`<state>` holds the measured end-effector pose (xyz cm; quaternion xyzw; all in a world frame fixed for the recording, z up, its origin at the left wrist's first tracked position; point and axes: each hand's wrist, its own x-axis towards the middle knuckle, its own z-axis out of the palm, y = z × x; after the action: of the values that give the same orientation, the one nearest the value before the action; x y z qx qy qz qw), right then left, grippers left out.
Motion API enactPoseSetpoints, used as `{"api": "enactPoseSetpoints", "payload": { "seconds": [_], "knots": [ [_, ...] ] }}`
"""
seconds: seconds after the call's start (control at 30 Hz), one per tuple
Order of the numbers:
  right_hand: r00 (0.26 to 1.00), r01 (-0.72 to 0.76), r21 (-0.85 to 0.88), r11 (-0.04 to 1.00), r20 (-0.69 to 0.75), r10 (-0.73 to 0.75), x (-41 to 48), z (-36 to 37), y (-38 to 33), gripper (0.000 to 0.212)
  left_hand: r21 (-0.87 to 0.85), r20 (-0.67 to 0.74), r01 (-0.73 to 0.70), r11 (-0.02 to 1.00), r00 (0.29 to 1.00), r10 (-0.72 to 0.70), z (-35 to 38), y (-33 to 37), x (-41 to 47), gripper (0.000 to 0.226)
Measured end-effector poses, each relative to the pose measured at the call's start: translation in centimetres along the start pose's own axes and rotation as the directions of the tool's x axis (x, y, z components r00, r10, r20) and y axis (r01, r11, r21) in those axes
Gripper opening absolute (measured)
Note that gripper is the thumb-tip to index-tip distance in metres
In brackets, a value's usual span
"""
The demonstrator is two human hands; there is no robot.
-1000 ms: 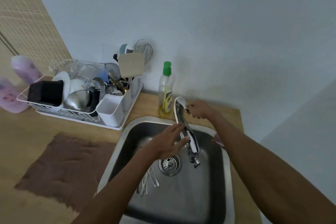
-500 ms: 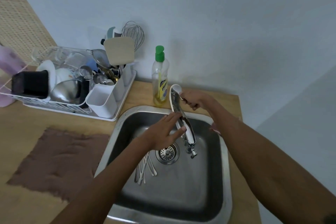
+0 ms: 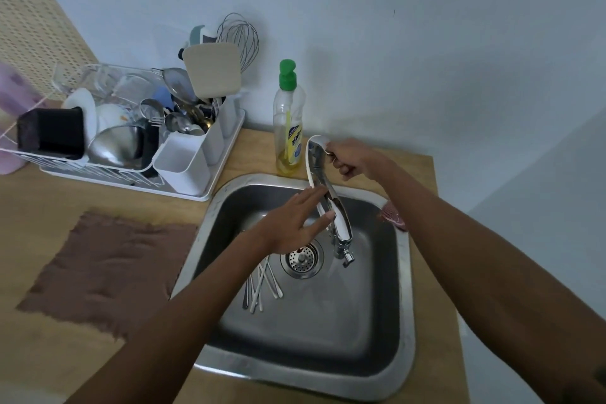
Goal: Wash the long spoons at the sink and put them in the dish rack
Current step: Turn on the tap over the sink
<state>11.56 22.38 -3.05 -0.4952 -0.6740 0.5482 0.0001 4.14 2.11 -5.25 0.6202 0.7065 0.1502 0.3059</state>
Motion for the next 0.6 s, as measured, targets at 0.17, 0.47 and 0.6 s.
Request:
{"api": "enactPoseSetpoints", "payload": {
  "seconds": [0.17, 0.47, 0.6],
  "knots": [
    [0.912, 0.11, -0.303, 0.947, -0.348, -0.217, 0.0, -2.1, 5.3, 0.047, -0.001, -0.088, -0.03, 1.0, 0.996, 0.03, 0.7, 0.1, -0.7, 0.068],
    [0.897, -0.199, -0.685, 0.701, -0.415, -0.15, -1.9, -2.2, 20.2, 0.09, -0.001, -0.222, 0.038, 0.999, 0.974, -0.038, 4.4, -4.3, -2.8, 0.061],
    [0.833, 0.003, -0.825, 0.565, -0.311, -0.459, -2.2, 0.4, 21.5, 0.055, 0.025, -0.122, 0.288, 0.957, 0.951, -0.283, 7.2, -8.4, -4.8, 0.051]
  ]
}}
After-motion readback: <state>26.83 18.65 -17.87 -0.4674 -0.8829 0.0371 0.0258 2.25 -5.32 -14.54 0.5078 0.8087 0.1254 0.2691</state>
